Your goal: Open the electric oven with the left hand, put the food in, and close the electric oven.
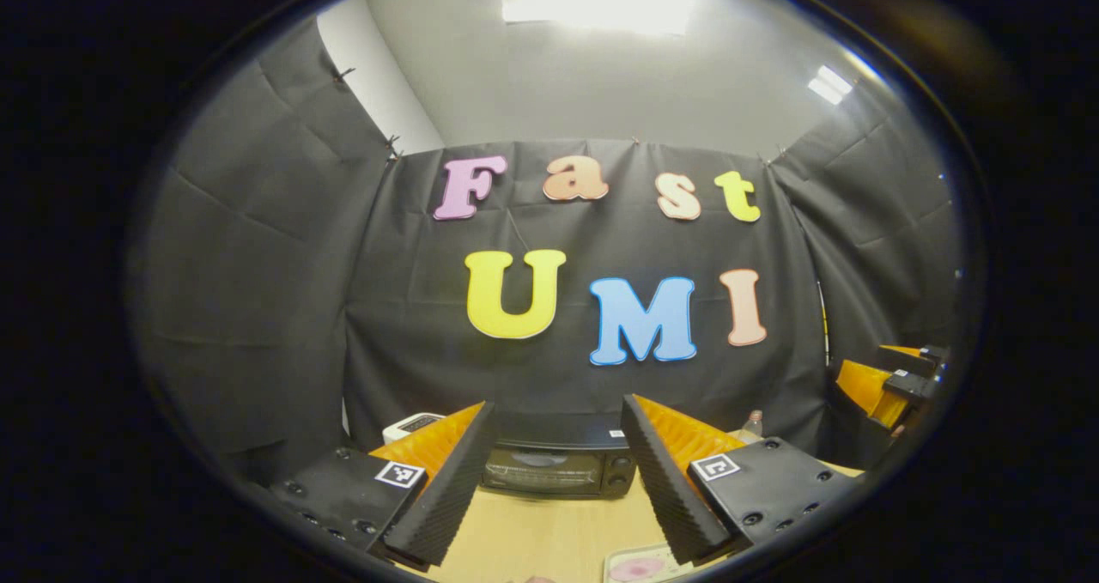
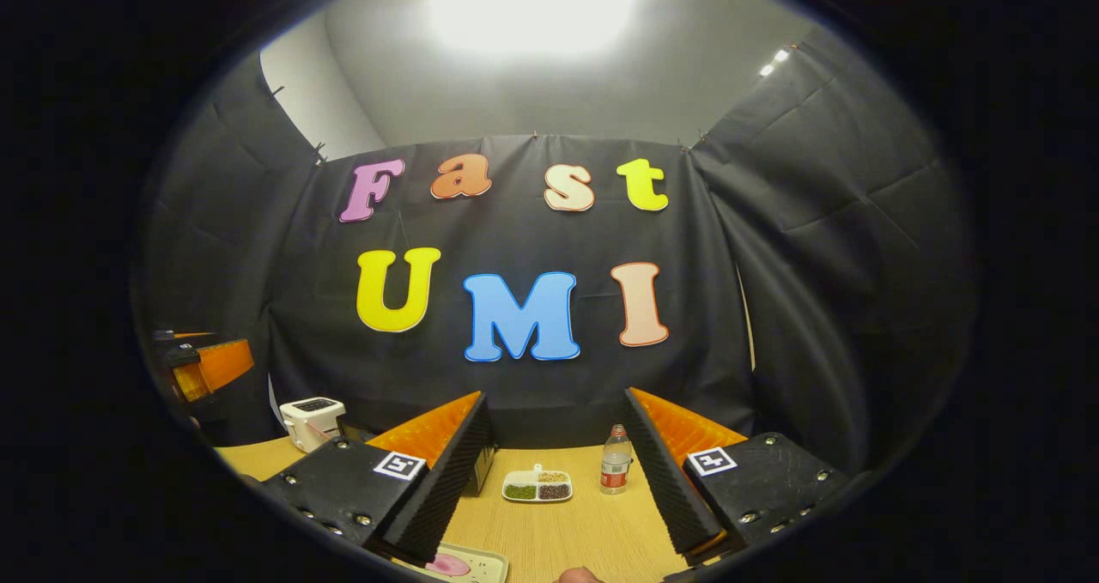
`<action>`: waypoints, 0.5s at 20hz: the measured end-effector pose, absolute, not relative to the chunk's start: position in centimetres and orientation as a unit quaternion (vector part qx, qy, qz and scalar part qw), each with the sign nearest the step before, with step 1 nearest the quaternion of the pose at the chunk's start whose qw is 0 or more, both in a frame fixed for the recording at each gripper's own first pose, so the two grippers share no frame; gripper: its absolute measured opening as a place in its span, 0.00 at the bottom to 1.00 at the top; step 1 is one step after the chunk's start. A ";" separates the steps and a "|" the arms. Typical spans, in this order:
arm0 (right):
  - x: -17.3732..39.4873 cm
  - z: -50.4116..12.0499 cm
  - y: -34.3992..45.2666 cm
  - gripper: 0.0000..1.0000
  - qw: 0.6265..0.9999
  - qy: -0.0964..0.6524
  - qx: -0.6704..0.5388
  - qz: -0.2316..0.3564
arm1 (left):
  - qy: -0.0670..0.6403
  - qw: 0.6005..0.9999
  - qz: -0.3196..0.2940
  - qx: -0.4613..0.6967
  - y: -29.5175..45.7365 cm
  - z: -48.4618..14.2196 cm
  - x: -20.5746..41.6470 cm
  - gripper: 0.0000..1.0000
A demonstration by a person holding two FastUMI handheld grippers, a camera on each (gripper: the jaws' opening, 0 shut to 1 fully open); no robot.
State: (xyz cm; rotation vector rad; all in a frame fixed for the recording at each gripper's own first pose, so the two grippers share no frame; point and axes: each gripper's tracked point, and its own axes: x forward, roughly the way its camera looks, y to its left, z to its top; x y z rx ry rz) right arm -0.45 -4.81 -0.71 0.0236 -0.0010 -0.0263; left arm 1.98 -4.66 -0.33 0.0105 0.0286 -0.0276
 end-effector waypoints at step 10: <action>0.1 -2.3 -2.2 0.95 0.999 0.003 -0.003 0.042 | 0.009 1.000 0.025 0.006 -1.6 -1.6 8.0 1.00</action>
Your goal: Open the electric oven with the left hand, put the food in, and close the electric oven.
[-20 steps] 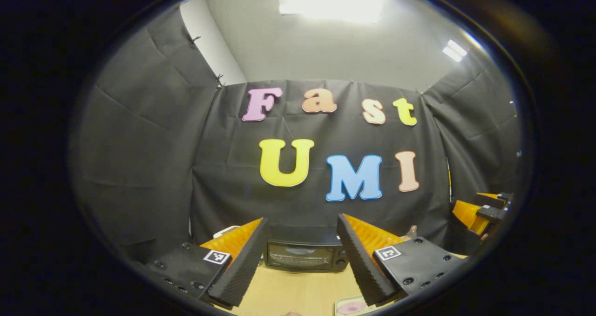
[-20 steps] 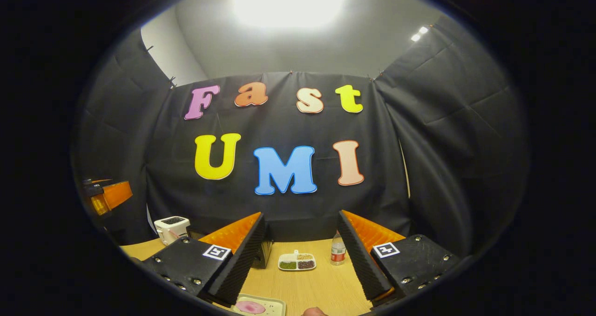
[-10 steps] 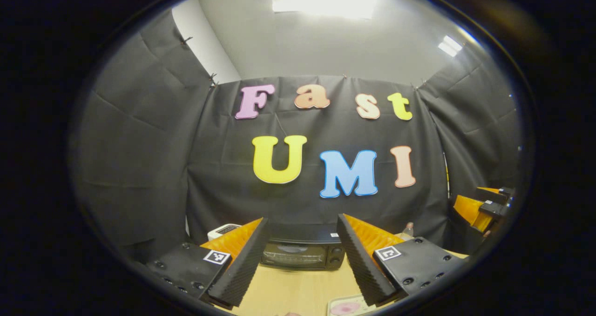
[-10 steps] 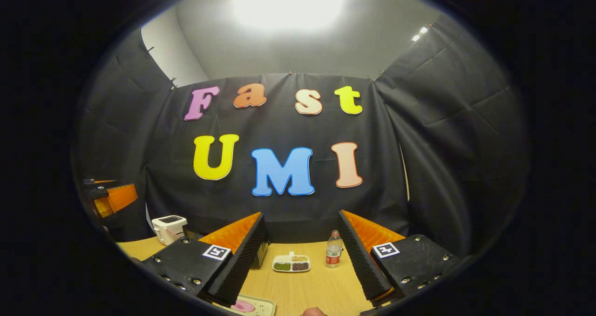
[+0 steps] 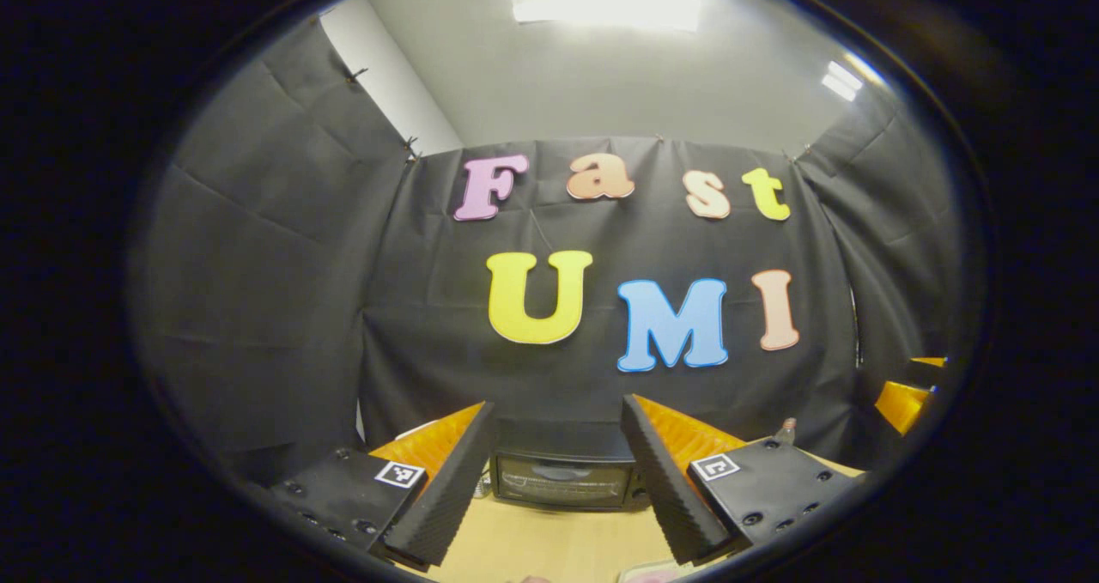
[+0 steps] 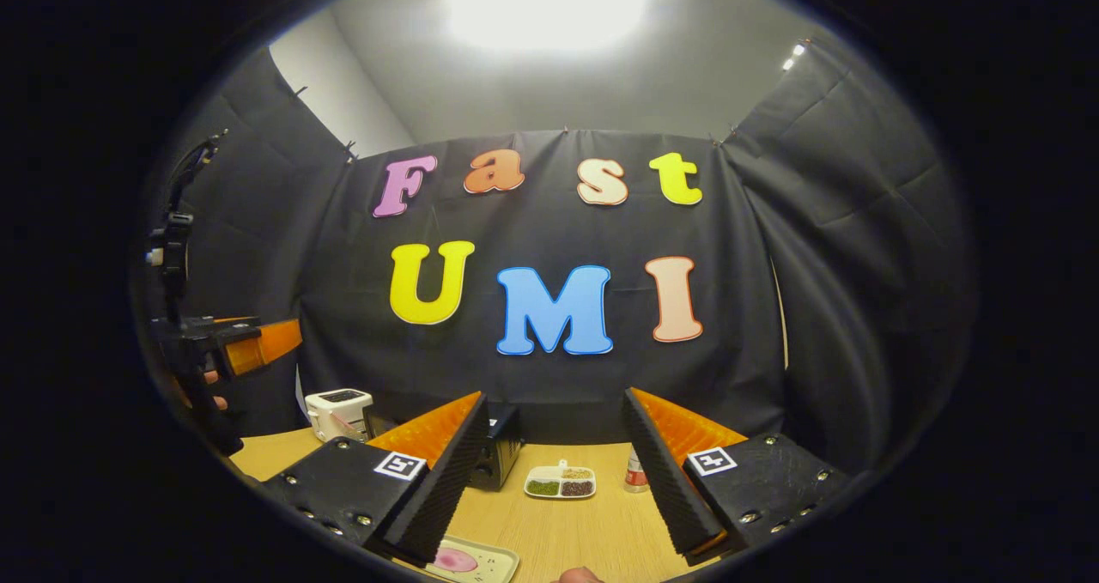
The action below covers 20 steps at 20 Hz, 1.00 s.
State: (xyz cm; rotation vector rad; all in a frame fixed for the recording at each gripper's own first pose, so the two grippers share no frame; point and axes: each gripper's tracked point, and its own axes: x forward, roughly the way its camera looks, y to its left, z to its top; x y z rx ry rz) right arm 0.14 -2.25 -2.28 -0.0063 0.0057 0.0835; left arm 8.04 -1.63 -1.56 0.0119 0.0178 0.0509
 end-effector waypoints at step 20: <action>7.0 -5.5 -1.3 0.95 0.995 0.038 -0.021 -0.086 | 0.087 0.994 -0.062 0.002 -1.2 -16.0 30.3 1.00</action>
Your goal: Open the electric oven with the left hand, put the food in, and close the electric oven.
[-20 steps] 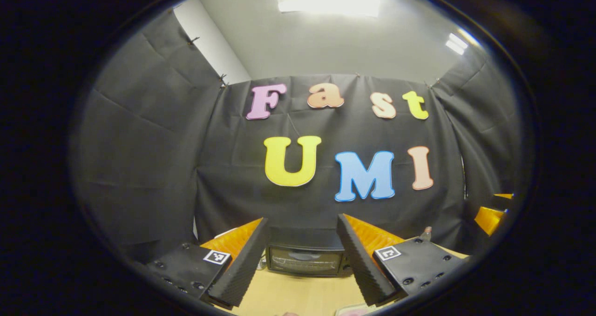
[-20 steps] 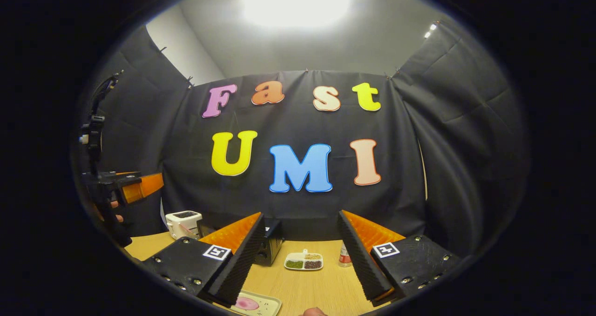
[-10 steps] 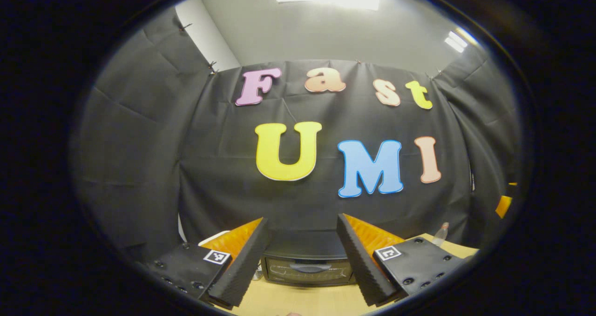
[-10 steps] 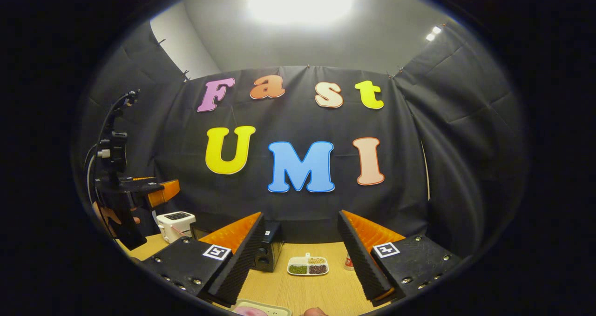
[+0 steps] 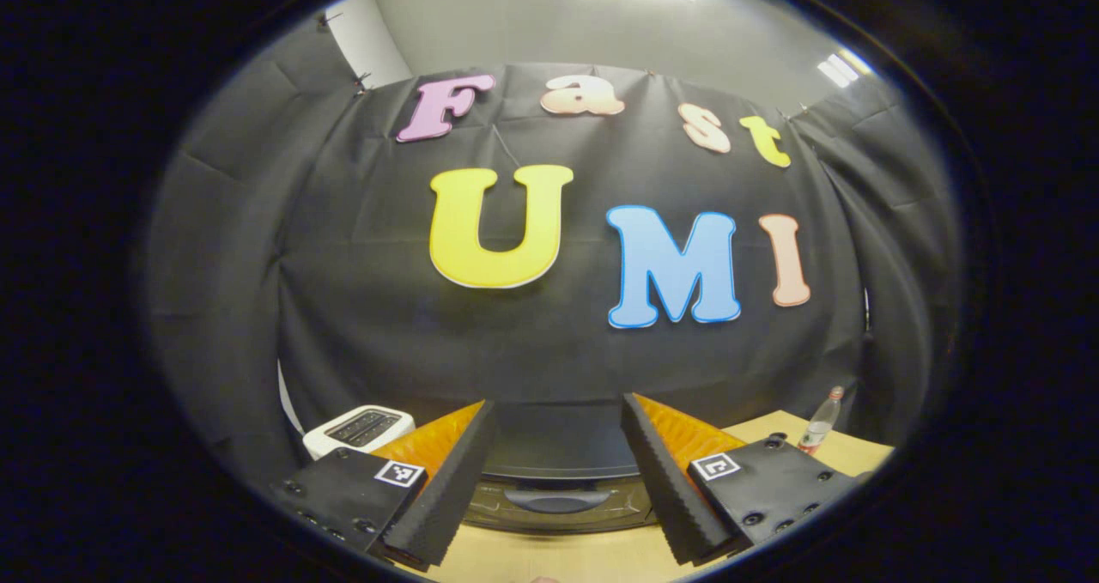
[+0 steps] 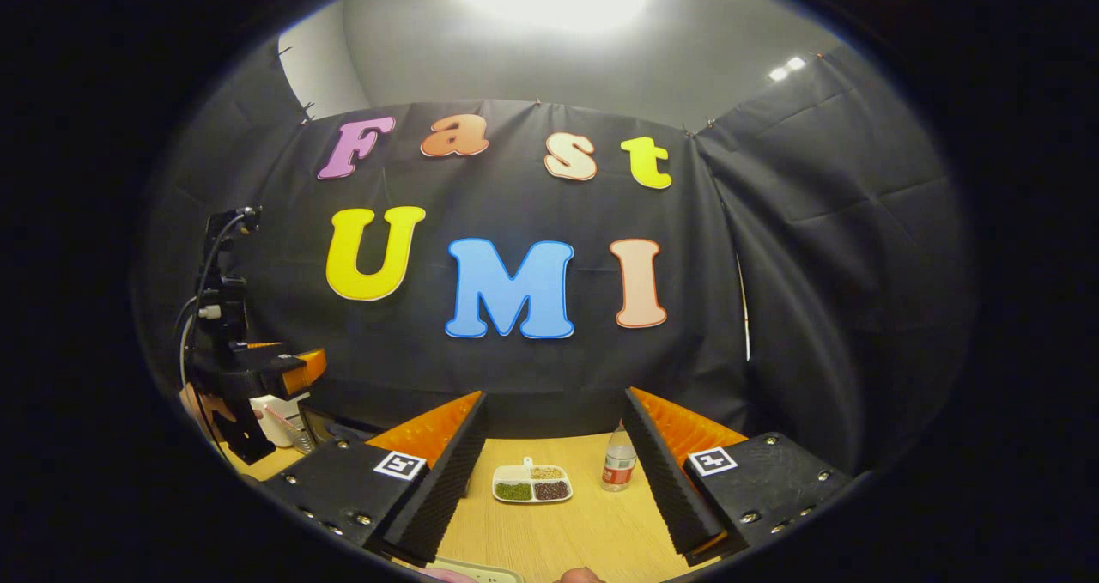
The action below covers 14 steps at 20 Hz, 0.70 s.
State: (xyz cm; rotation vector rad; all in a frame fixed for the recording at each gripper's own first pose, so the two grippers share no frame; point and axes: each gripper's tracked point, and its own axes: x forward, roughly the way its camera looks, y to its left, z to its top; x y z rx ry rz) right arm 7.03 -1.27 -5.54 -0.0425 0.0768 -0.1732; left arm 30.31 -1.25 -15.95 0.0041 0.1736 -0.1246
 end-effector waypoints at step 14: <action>4.8 -7.4 -3.6 0.95 0.975 0.074 -0.046 -0.203 | 0.161 0.982 -0.093 0.031 -2.5 -28.3 35.2 1.00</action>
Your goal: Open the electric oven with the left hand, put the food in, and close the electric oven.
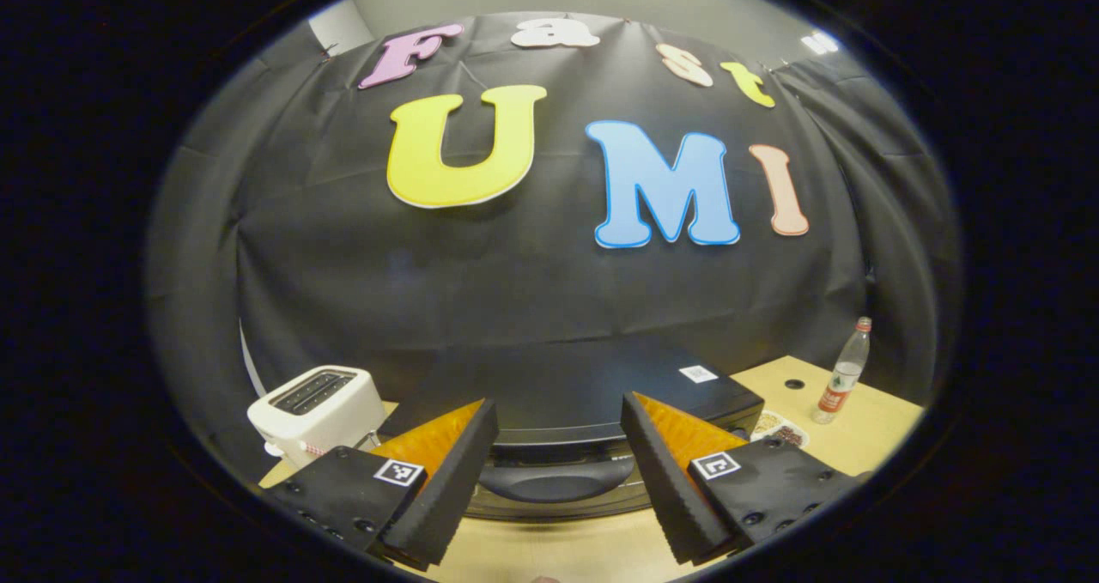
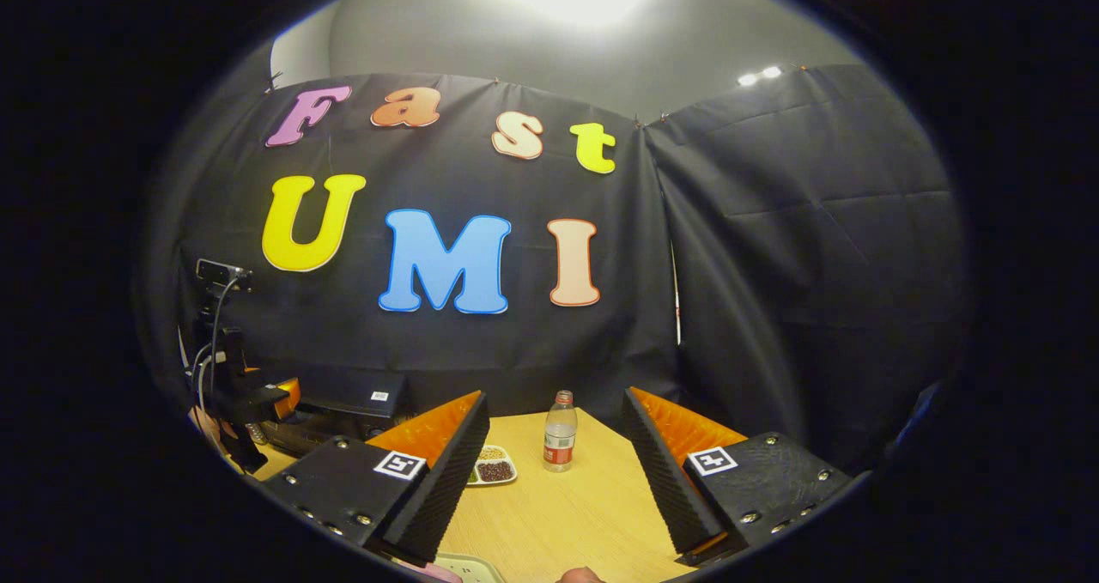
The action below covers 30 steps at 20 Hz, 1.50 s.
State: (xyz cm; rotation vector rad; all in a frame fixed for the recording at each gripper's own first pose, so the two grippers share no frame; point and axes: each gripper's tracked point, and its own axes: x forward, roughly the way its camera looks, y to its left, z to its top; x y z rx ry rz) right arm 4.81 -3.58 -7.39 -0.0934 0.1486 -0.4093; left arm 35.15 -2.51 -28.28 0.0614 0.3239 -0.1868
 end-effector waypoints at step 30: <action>4.5 -8.7 -1.3 0.95 0.984 0.089 -0.048 -0.147 | 0.225 0.970 -0.079 0.041 -1.3 -35.4 25.2 0.98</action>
